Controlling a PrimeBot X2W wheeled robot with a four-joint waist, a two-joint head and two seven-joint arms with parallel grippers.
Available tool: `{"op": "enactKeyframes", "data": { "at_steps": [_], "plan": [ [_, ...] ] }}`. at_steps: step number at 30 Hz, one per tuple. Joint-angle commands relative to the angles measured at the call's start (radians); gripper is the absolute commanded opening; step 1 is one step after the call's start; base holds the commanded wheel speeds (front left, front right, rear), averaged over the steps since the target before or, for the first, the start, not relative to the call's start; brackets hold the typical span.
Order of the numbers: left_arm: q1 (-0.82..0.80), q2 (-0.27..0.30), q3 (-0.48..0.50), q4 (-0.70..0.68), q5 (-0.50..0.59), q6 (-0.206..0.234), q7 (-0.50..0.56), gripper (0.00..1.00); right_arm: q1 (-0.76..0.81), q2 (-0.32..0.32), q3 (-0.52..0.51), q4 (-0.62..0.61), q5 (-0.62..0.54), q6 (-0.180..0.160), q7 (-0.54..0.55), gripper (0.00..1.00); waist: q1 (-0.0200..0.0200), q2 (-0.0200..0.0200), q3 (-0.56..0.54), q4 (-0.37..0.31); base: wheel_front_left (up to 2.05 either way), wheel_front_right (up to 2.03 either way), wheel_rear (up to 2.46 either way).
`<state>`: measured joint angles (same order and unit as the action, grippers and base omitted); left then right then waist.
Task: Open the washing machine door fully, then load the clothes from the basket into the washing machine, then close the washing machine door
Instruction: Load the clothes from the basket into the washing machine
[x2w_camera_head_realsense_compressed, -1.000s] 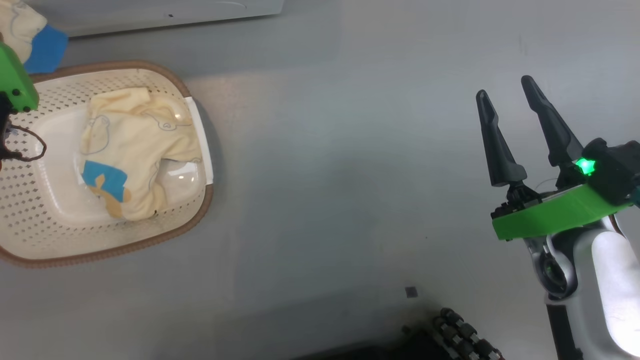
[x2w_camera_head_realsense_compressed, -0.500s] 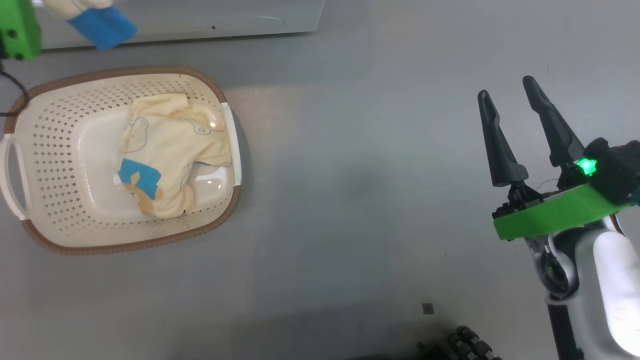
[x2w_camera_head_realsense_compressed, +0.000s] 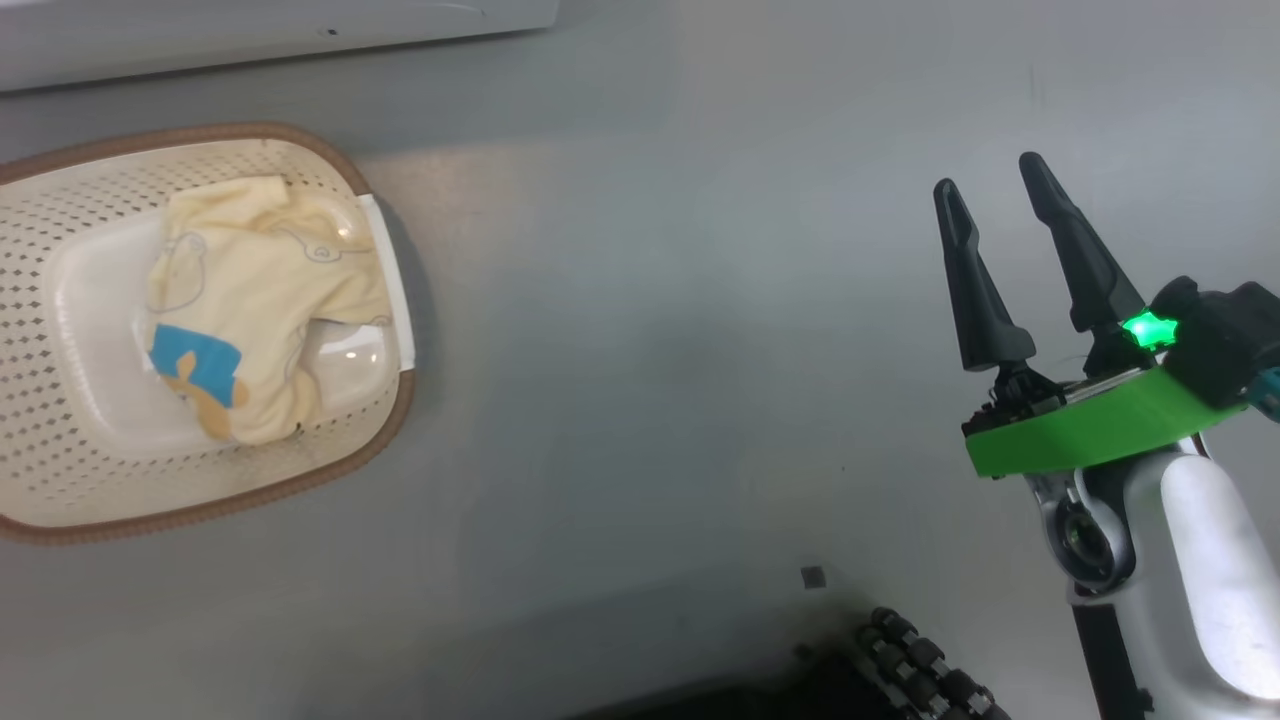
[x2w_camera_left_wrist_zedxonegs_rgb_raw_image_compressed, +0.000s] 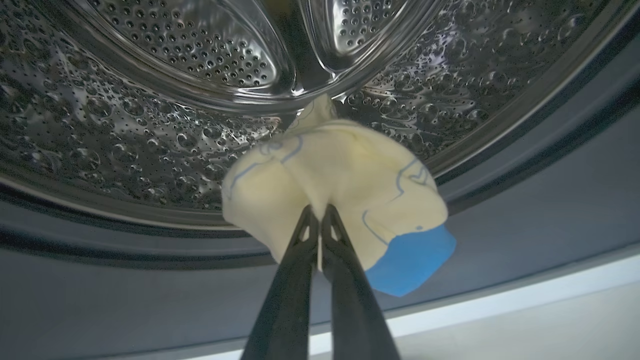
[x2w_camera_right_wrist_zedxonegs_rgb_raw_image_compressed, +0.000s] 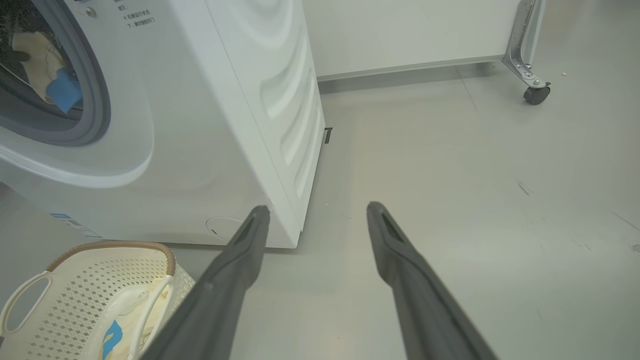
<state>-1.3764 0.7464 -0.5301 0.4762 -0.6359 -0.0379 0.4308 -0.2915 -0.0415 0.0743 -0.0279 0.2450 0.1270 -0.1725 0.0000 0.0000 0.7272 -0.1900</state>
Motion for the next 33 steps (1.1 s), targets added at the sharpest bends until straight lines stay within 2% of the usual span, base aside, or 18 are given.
{"op": "enactKeyframes", "data": {
  "at_steps": [1, 6, 16, 20, 24, 25, 26, 33],
  "plan": [
    [-0.053, 0.067, 0.053, -0.012, 0.019, 0.014, -0.031, 0.0, -0.008, -0.009, 0.023, -0.024, 0.012, 0.004, -0.013, 1.0, 0.0, 0.0, 0.035, -0.035, 0.0, 0.0, 0.0],
    [-0.11, 0.077, 0.08, 0.065, 0.065, 0.042, -0.167, 0.0, -0.021, -0.009, 0.043, -0.005, 0.04, 0.004, -0.035, 1.0, 0.0, 0.0, 0.092, -0.095, 0.0, 0.0, 0.0],
    [-0.278, 0.113, 0.111, 0.216, 0.148, 0.059, -0.412, 0.0, -0.035, -0.009, 0.081, 0.028, 0.083, 0.004, -0.072, 1.0, 0.0, 0.0, 0.183, -0.194, 0.0, 0.0, 0.0],
    [-0.344, 0.09, 0.153, 0.249, 0.139, 0.091, -0.529, 0.0, -0.042, -0.009, 0.091, 0.039, 0.09, 0.004, -0.08, 1.0, 0.0, 0.0, 0.202, -0.202, 0.0, 0.0, 0.0],
    [-0.36, 0.065, 0.157, 0.3, 0.133, 0.107, -0.558, 0.0, -0.055, -0.009, 0.106, 0.051, 0.097, 0.004, -0.084, 1.0, 0.0, 0.0, 0.207, -0.197, 0.0, 0.0, 0.0],
    [-0.356, 0.061, 0.156, 0.314, 0.129, 0.108, -0.551, 0.38, -0.056, -0.009, 0.107, 0.052, 0.098, 0.004, -0.085, 1.0, 0.0, 0.0, 0.207, -0.194, 0.0, 0.0, 0.0],
    [-0.35, 0.056, 0.154, 0.325, 0.123, 0.104, -0.541, 1.0, -0.057, -0.009, 0.106, 0.054, 0.098, 0.004, -0.085, 1.0, 0.0, 0.0, 0.206, -0.191, 0.0, 0.0, 0.0],
    [-0.299, 0.026, 0.158, 0.325, 0.08, 0.084, -0.54, 1.0, -0.062, -0.009, 0.087, 0.056, 0.078, 0.004, -0.088, 1.0, 0.0, 0.0, 0.191, -0.154, 0.0, 0.0, 0.0]
  ]
}}
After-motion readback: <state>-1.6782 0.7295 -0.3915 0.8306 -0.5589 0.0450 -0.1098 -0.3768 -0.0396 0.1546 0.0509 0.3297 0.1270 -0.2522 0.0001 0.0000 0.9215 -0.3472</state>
